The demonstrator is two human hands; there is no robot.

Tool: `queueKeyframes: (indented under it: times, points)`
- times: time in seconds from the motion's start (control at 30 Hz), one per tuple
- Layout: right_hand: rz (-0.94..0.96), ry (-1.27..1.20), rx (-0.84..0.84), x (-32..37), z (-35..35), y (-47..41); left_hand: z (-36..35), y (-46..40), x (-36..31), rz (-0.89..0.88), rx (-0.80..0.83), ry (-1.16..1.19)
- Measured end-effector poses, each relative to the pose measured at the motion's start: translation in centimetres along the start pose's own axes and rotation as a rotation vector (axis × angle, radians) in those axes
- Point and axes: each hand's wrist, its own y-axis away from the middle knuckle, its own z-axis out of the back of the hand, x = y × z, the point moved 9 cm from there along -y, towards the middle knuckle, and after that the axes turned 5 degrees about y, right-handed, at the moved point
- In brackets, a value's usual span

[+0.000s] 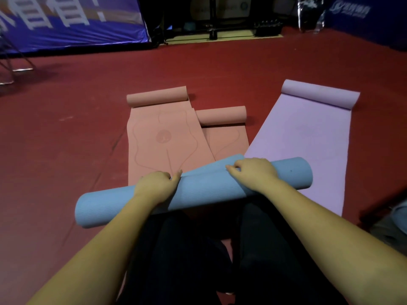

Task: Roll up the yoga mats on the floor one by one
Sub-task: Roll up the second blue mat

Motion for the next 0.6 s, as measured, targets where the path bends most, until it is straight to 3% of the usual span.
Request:
queueKeyframes:
  times: [0.13, 0.3, 0.37, 0.5, 0.6]
  points:
    - [0.005, 0.111, -0.128, 0.3, 0.1, 1.1, -0.6, -1.3, 0.3, 0.014, 0.090, 0.007]
    - [-0.015, 0.115, -0.066, 0.3, -0.3, 0.1, -1.1, -1.7, 0.7, 0.047, 0.152, 0.047]
    - [-0.026, 0.103, -0.070, 0.3, -0.3, -0.3, -0.9, -1.4, 0.6, 0.035, 0.105, 0.058]
    - [-0.046, 0.069, -0.046, 0.1, -0.4, -0.9, 0.0, 1.5, -0.4, -0.128, -0.217, -0.116]
    - [-0.054, 0.062, 0.022, 0.1, -0.7, -1.6, -0.5, 2.9, -0.4, -0.125, -0.254, -0.116]
